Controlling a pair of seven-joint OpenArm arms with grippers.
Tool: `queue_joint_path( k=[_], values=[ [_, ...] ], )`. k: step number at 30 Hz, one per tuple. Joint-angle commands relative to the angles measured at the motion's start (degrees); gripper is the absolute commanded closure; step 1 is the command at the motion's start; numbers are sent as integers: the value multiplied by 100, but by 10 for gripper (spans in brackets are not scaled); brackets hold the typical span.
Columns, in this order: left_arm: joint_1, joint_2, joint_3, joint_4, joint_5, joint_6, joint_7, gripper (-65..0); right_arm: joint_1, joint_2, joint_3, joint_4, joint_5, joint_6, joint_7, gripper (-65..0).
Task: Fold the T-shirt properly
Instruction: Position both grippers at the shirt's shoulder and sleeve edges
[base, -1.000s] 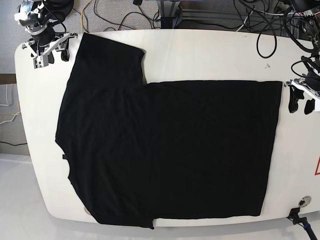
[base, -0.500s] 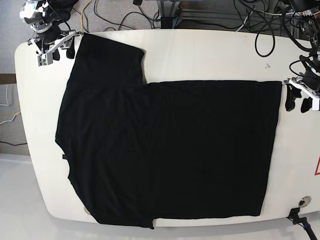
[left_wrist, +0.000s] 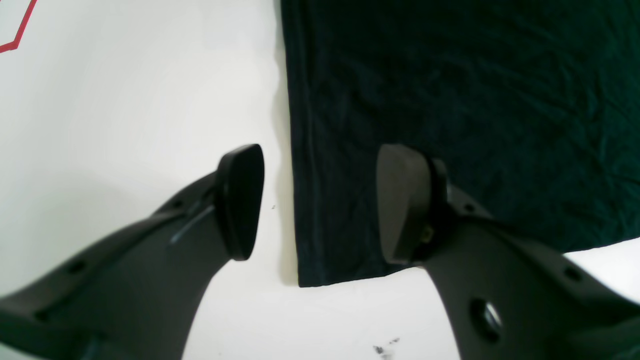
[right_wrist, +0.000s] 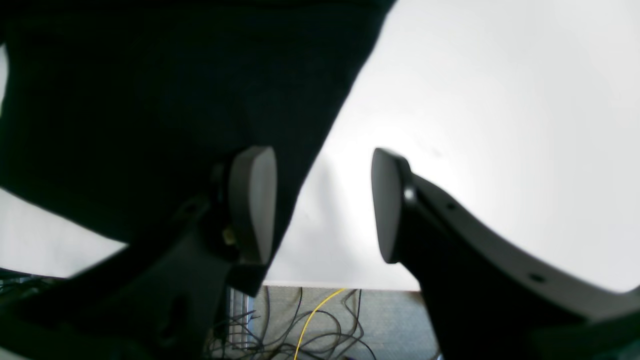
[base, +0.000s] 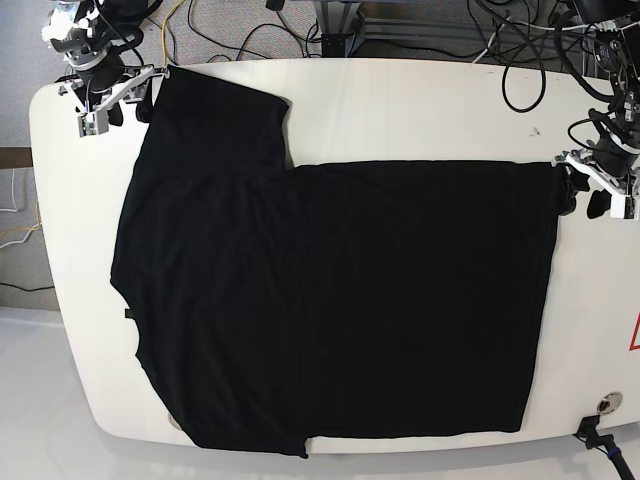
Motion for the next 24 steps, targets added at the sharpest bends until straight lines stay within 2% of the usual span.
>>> queue_joint_path(
  k=[1,24],
  values=[
    [-25,-103,-39,65,-83,-29,-169,-342,13,87,8,47,53,0,100,-299],
    [-42,-56,-8,56,-99,-66,-161,-345,144,121,-2,6,72,18,108,-293]
  ],
)
